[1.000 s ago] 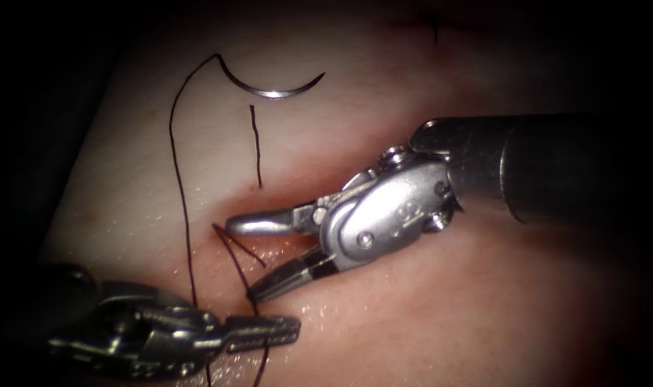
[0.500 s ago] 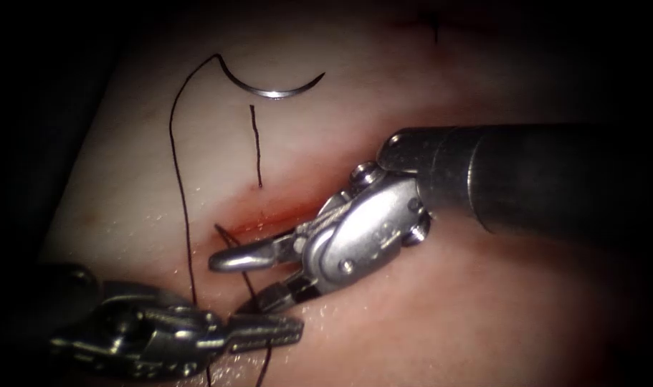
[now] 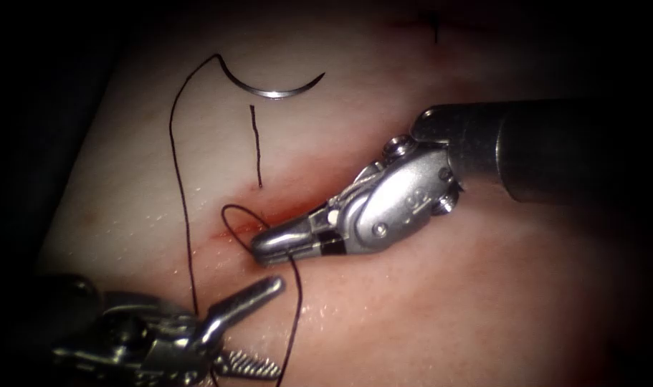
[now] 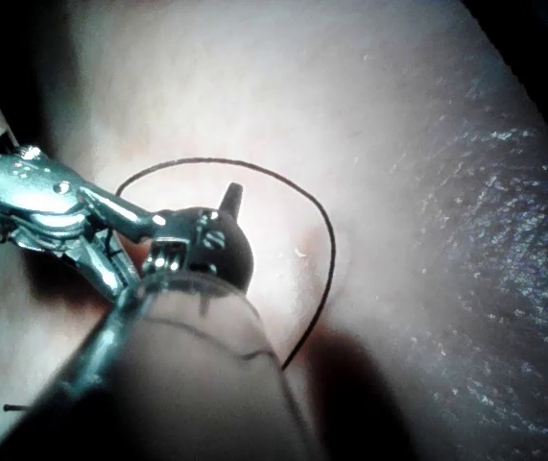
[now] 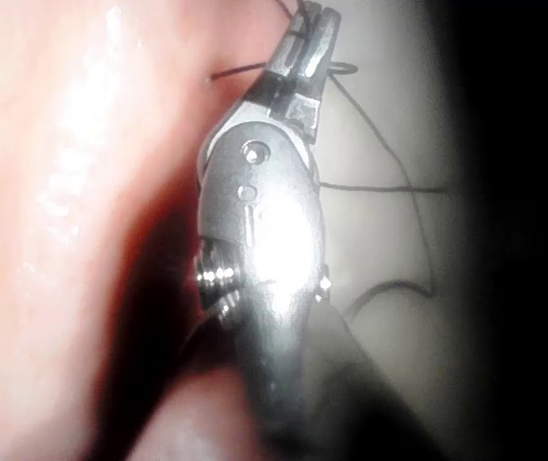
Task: Wound Closure
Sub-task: Grasp thread with right gripper to allow left needle holder to regrip further away from wound
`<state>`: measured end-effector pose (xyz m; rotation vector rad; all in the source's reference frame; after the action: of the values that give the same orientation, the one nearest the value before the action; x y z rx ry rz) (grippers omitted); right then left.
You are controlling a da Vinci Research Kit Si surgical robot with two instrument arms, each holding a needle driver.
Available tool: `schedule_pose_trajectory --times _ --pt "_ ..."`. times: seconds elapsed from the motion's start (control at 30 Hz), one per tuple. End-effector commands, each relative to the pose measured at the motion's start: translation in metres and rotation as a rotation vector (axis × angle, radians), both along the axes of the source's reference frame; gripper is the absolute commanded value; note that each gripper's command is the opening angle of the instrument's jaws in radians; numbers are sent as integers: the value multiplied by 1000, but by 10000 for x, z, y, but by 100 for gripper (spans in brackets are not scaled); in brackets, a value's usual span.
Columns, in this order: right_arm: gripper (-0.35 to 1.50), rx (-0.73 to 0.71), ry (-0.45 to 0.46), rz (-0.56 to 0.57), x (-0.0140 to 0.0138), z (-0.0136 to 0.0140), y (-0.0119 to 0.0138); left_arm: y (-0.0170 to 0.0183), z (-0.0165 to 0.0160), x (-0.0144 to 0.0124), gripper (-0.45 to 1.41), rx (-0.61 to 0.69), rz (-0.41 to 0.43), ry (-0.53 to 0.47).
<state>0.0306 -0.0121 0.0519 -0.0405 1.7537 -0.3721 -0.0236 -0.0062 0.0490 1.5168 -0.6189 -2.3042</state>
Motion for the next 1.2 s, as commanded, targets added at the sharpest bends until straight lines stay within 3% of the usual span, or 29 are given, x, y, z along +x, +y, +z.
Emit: schedule_pose_trajectory --times 0.03,0.1,0.13,0.2,0.3,0.53,0.83,1.1,1.2 --pt "-35 7 1 9 0 5 9 2 5 -6 89 -2 10 -14" --pt "-35 37 -10 22 -6 12 19 4 8 -6 69 -2 36 -54" --pt "-35 64 -26 43 -10 21 29 7 13 -9 41 -4 40 -62" --pt "-35 83 -34 49 -11 28 35 7 19 -12 34 -6 44 -70" --pt "-35 103 -43 57 -12 36 44 8 27 -17 7 -11 53 -86" --pt "-35 151 -45 75 -17 50 60 1 44 -26 10 -11 88 -83" --pt "-35 181 -51 72 -17 52 63 -7 62 -41 37 -24 176 -31" --pt "-35 202 -52 79 -21 58 70 -18 63 -39 39 -41 270 20" --pt "-35 208 -52 81 -23 60 72 -22 63 -37 31 -37 290 34"
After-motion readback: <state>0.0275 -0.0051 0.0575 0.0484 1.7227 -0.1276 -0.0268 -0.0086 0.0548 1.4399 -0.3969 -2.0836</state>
